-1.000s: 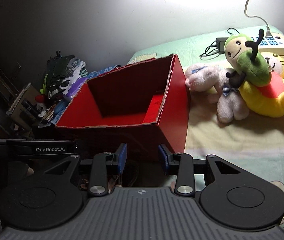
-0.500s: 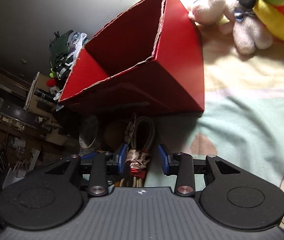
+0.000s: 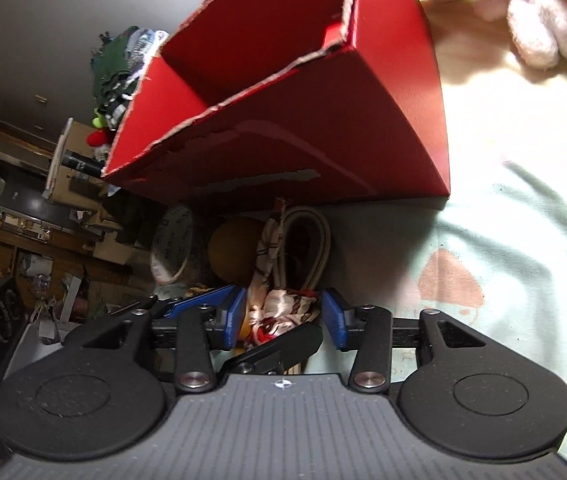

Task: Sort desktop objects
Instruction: 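Grasp the patterned cloth doll with the right gripper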

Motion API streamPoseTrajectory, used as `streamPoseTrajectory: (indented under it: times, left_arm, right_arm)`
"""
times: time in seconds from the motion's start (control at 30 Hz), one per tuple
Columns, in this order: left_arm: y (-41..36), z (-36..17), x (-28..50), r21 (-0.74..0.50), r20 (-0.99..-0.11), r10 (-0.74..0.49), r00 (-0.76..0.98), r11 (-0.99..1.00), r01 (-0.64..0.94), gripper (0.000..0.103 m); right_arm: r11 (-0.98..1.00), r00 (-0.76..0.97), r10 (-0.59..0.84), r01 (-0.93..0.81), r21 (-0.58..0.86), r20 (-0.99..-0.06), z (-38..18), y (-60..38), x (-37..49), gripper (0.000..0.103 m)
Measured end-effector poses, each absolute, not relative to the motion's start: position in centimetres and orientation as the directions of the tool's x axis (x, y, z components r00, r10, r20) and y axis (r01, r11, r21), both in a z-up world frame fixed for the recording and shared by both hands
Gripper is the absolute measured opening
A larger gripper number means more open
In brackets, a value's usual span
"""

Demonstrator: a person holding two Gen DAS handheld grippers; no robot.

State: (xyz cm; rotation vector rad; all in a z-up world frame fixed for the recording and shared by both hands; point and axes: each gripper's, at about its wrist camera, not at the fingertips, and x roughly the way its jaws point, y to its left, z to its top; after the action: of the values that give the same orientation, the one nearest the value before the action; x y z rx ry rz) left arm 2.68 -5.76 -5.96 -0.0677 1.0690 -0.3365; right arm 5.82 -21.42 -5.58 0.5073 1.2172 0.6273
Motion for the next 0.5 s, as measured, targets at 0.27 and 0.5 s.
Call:
streamPoseTrajectory:
  times: [0.27, 0.5]
  left_arm:
    - [-5.0, -7.3, 3.7, -0.259, -0.867, -0.318, 0.383, 0.945, 0.198, 0.08]
    - [-5.3, -7.7, 4.1, -0.281, -0.873, -0.336, 0.354, 0.939, 0.2, 0.071]
  right_arm:
    - [0.719, 0.17, 0.694, -0.15, 0.678, -0.699, -6.9, -20.8, 6.4, 0.046]
    - [0.71, 0.134, 0.704, -0.118, 0.694, -0.698, -8.2, -21.1, 6.8, 0.038]
